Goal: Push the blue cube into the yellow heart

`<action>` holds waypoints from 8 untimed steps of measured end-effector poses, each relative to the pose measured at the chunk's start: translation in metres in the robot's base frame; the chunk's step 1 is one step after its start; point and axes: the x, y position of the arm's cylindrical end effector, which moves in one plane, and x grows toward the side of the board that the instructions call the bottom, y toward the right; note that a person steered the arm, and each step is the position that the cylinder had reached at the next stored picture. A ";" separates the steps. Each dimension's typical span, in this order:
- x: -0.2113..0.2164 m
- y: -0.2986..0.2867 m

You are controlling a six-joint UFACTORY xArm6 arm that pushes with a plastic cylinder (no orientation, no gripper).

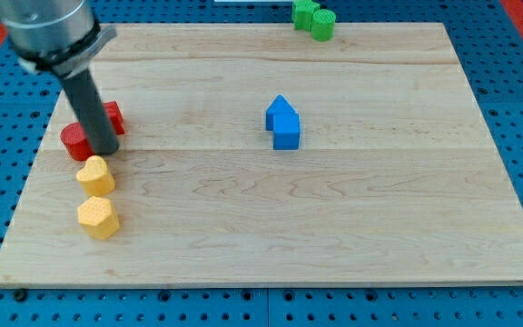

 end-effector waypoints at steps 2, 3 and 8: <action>0.003 0.044; 0.024 0.177; -0.072 0.296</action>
